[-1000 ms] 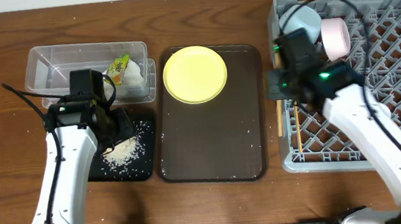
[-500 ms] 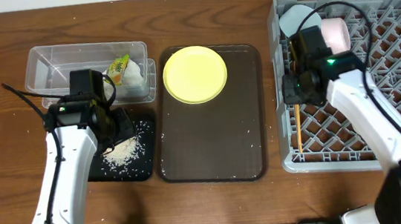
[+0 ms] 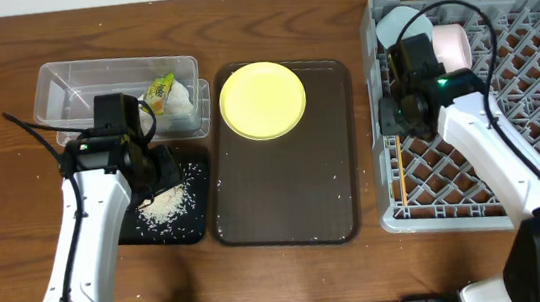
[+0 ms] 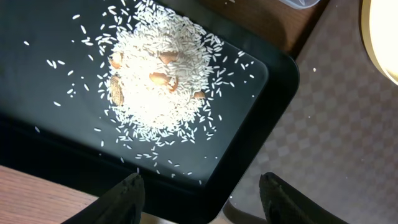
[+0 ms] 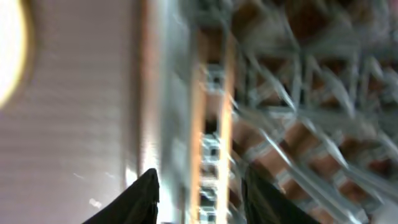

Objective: Sort waste into correct bins and load items into the dishwasher rack
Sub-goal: 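Insert the second chopstick upright into the rack, then reach the right gripper to the yellow plate edge and grasp it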

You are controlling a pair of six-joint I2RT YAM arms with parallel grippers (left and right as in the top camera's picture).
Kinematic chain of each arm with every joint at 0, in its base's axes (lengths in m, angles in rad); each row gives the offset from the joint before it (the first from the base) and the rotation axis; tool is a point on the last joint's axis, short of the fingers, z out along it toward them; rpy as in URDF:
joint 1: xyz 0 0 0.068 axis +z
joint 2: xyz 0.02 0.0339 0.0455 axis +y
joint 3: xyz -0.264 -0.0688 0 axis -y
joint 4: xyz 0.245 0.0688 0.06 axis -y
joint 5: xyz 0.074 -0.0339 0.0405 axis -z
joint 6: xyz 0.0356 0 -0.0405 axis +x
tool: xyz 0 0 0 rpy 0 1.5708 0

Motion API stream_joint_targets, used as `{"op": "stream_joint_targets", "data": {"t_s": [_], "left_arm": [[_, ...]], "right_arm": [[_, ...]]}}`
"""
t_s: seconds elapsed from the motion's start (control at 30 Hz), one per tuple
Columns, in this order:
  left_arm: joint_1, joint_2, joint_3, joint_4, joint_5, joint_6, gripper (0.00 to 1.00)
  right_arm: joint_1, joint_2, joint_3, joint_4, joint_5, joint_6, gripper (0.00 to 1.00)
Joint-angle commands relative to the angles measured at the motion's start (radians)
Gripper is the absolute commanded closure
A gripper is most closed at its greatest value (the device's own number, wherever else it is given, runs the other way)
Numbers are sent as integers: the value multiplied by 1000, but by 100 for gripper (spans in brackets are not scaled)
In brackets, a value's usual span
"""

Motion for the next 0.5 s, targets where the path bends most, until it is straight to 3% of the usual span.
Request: {"op": "stream_joint_targets", "data": {"t_s": [0.0, 0.23, 0.47], "left_arm": [[4, -3, 0, -3, -12, -6, 38], [4, -3, 0, -2, -12, -6, 38], [4, -3, 0, -2, -12, -6, 37]], "right_arm": [[9, -71, 24, 85, -103, -3, 55], [81, -47, 24, 364, -187, -3, 50], [167, 111, 24, 510, -187, 47, 49]]}}
